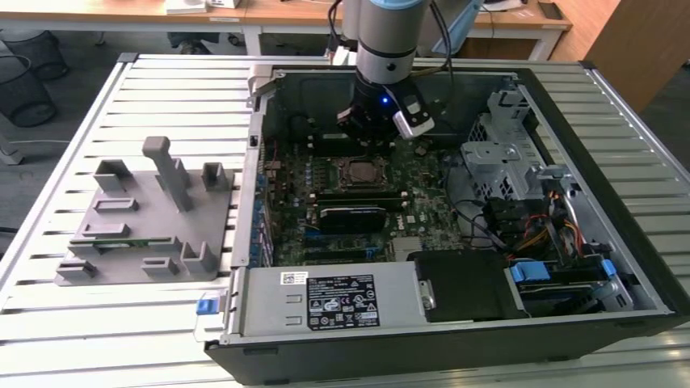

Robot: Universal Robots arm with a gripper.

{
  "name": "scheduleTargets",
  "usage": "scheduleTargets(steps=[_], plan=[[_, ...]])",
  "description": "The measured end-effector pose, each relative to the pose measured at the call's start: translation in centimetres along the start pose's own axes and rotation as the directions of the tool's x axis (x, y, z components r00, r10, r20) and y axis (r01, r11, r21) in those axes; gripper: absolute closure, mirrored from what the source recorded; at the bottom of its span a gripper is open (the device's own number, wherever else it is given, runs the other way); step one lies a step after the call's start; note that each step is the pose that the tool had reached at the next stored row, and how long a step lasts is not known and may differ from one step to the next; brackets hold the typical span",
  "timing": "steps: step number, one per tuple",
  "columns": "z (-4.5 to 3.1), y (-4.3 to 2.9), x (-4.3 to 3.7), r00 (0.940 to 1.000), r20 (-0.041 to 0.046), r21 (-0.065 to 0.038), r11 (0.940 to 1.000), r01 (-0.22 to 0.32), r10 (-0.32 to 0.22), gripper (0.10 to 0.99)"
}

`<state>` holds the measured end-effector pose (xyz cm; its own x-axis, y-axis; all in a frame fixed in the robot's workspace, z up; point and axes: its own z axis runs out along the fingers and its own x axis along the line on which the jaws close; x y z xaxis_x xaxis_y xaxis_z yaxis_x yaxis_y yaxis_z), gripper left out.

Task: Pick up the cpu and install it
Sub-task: 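Install the first cpu locking lever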

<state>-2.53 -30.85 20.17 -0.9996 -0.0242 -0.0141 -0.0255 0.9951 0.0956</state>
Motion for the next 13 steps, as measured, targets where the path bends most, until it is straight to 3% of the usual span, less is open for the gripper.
scheduleTargets(steps=[6, 13], plan=[[0.47, -0.07, 0.01, 1.0000, -0.0020, 0.033, 0.9995, 0.000, 0.000, 0.980], [0.81, -0.03, -0.04, 1.0000, -0.0017, 0.035, 0.9994, 0.000, 0.000, 0.980]])
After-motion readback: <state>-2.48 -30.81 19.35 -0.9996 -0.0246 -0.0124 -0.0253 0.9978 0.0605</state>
